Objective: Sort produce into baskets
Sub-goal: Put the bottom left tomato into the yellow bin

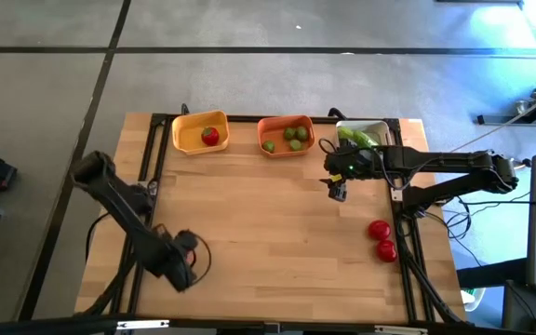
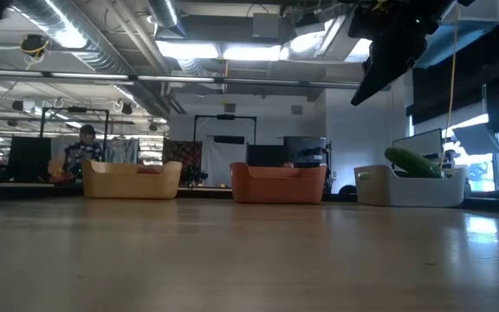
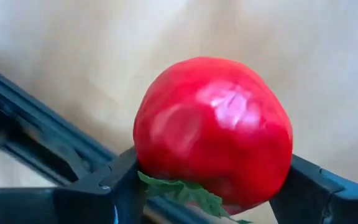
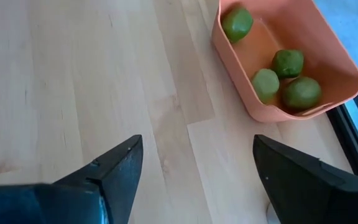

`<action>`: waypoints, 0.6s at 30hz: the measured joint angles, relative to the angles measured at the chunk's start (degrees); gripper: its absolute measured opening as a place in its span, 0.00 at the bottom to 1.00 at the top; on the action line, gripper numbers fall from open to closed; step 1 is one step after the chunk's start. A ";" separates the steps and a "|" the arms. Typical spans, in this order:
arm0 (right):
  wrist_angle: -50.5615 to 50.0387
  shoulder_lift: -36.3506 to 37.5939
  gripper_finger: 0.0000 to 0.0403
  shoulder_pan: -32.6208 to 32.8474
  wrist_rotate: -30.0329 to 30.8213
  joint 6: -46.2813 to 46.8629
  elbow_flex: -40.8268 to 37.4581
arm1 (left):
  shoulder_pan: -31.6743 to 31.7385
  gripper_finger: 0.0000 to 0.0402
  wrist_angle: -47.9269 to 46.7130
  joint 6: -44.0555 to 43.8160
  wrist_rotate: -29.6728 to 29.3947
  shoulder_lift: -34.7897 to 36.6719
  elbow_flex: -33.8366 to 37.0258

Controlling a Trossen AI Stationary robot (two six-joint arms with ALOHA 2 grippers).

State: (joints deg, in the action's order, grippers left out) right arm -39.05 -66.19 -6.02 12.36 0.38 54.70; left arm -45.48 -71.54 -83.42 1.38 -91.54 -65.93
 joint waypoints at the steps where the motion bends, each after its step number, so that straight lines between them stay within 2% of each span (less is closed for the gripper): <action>1: -0.02 0.00 0.72 0.00 0.00 0.00 0.00 | 1.05 0.65 -0.42 0.01 -2.17 1.35 0.00; 5: -0.04 -0.01 0.72 0.00 0.00 0.00 0.00 | 5.65 0.66 -2.38 0.57 -11.16 6.45 0.00; 10: -0.35 0.00 0.72 0.00 0.01 1.53 0.00 | 14.00 0.67 -5.87 5.40 -23.70 12.43 0.00; 18: -1.79 -0.02 0.72 0.00 1.07 4.55 0.00 | 28.15 0.67 -6.18 15.41 -32.28 19.39 3.15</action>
State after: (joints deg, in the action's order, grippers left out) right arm -40.84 -66.22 -6.02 13.43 4.93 54.70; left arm -17.33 -77.72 -68.01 -30.90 -72.15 -62.78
